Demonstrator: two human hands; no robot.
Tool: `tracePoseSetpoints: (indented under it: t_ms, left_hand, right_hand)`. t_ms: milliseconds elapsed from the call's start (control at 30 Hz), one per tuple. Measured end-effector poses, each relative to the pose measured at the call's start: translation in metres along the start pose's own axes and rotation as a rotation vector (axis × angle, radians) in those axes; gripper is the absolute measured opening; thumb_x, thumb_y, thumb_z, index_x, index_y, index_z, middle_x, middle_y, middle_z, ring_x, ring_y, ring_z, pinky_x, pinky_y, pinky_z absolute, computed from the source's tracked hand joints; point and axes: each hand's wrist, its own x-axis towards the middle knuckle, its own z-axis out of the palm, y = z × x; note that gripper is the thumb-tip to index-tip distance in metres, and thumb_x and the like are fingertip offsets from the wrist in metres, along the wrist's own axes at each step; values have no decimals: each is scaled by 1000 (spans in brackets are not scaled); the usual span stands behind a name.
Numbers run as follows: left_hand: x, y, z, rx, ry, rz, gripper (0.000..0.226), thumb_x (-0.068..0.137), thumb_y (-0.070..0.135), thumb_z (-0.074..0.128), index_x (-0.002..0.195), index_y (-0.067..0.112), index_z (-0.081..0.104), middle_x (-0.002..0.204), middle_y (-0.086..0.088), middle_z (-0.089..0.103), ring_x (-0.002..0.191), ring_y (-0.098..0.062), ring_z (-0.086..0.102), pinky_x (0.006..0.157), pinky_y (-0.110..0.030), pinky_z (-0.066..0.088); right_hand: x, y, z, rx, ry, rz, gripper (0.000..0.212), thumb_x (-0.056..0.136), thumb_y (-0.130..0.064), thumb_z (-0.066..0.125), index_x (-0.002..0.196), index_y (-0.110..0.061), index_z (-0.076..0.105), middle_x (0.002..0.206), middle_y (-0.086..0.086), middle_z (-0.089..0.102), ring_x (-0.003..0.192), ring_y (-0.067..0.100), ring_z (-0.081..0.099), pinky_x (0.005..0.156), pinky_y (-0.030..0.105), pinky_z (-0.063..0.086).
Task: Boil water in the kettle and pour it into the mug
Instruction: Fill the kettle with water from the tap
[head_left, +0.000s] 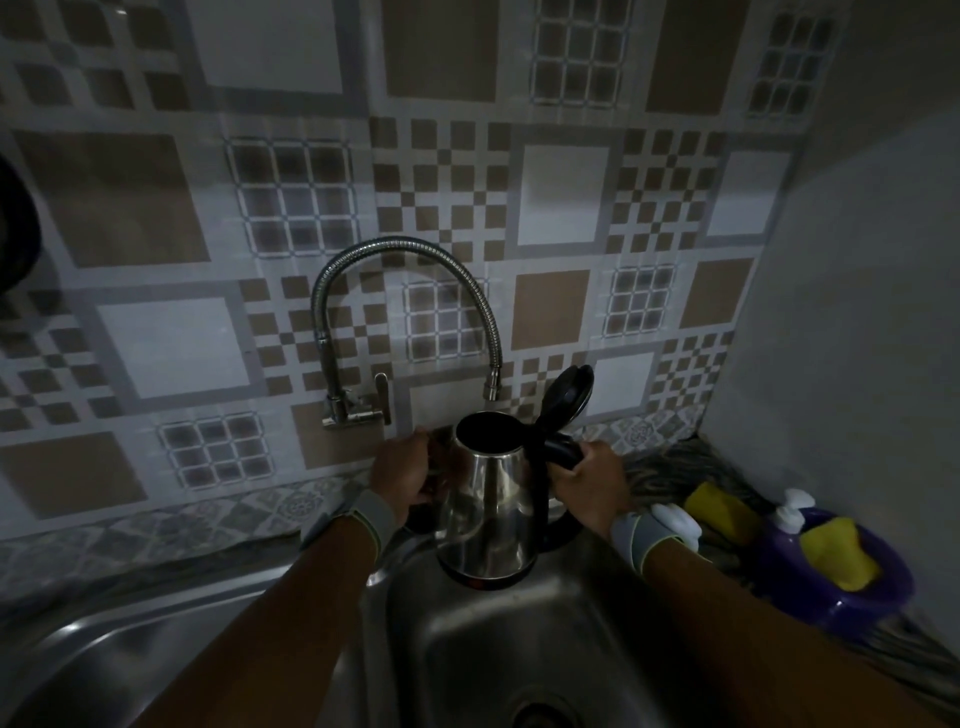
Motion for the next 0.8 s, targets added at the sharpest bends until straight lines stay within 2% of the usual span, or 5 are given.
tracePoseSetpoints:
  t_ms: [300, 400, 533, 667, 800]
  left_hand:
    - [3, 14, -13, 82, 11, 95, 49, 101, 34, 55, 124, -7, 67, 125, -32, 70, 111, -45, 71, 88, -46, 59]
    - [9, 20, -18, 180, 40, 178, 49, 85, 36, 58, 108, -4, 73, 117, -33, 73, 107, -48, 71, 101, -58, 57]
    - [12, 23, -24, 175, 36, 197, 16, 81, 25, 65, 75, 13, 74, 81, -26, 71, 74, -30, 61, 78, -45, 46]
    - [-3, 34, -29, 294, 9, 303, 26, 90, 20, 65, 89, -4, 74, 87, -23, 76, 75, -31, 70, 77, -49, 56]
    - [-16, 52, -27, 189, -15, 320, 18, 101, 3, 56, 90, 2, 70, 72, -11, 65, 49, -14, 59, 46, -21, 47]
  right_hand:
    - [2, 5, 9, 18, 14, 18, 23, 73, -26, 77, 60, -22, 58, 55, -9, 60, 59, 12, 63, 43, 13, 36]
    - [3, 5, 8, 17, 17, 18, 20, 73, -26, 77, 64, -19, 61, 58, -2, 64, 62, 13, 65, 50, 22, 39]
    - [5, 6, 8, 4, 5, 15, 15, 75, -25, 76, 70, -14, 67, 66, 6, 69, 66, 19, 67, 55, 25, 41]
    - [7, 6, 8, -4, -3, 15, 17, 75, -29, 76, 68, -19, 65, 61, -4, 65, 61, 13, 63, 52, 22, 41]
    - [9, 8, 10, -14, 13, 15, 18, 74, -32, 75, 67, -23, 61, 58, -7, 59, 57, 11, 57, 54, 22, 40]
